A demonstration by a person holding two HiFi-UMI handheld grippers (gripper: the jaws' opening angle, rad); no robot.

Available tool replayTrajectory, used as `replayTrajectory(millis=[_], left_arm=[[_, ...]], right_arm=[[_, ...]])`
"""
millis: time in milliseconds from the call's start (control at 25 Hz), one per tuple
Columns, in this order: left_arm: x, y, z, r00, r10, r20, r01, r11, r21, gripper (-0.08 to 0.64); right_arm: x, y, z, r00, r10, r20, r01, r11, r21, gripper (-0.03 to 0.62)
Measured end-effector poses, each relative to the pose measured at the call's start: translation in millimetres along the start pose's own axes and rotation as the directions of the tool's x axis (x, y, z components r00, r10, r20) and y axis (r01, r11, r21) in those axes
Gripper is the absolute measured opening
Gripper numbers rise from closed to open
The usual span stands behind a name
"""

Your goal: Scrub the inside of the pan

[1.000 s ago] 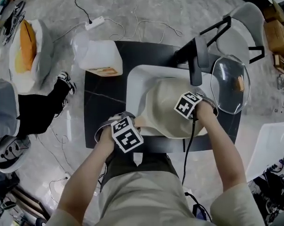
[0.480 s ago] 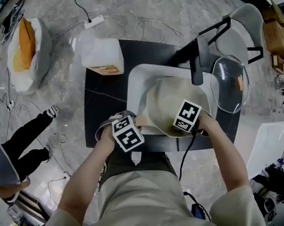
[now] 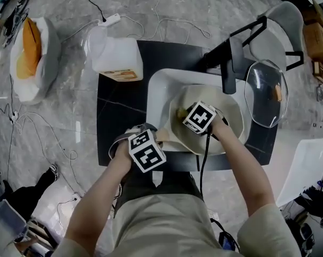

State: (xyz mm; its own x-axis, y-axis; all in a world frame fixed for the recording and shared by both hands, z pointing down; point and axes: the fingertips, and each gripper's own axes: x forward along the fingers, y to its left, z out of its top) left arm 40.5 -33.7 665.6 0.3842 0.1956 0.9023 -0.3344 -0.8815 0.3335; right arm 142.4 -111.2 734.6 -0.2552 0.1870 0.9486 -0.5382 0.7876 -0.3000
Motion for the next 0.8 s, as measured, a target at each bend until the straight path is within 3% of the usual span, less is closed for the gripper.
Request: replayTrajectory(millis=[120,240,440,640,800], left_arm=[[-0.1,-0.5,-0.3,1.000,-0.005,-0.005,0.005,1.000,-0.001,0.199],[-0.7,-0.5,0.0,1.000,-0.006,-0.006,0.006,1.000,-0.005,0.199],[-0.3,0.3,0.1,1.000,-0.003,-0.002,0.003,1.000,-0.015,0.199],[0.1,-0.5,0.2,1.000,-0.014,-0.007,0.014,1.000,-0.018,0.199],[-1.1,-0.7,2.0,1.000,-0.015,-0.003,0.015,1.000,-0.017,0.199]], right_arm=[[5.0,-28.0,3.1,0.993,-0.118,-0.018,0.117,0.991,-0.071,0.147],[5.8,-63.3,-11.4,0.961,-0.267,-0.069,0.254,0.955,-0.156,0.147],[-8.2,-102.7,-57.0,0.912,-0.382,-0.151,0.360,0.921,-0.150,0.147],[-32.3,-91.8,-112.4,0.874,-0.343,-0.345,0.313,0.939,-0.141,0.147],[-50.7,-54.2,-136.0,0.852,-0.211,-0.478,0.155,0.976,-0.156,0.146]])
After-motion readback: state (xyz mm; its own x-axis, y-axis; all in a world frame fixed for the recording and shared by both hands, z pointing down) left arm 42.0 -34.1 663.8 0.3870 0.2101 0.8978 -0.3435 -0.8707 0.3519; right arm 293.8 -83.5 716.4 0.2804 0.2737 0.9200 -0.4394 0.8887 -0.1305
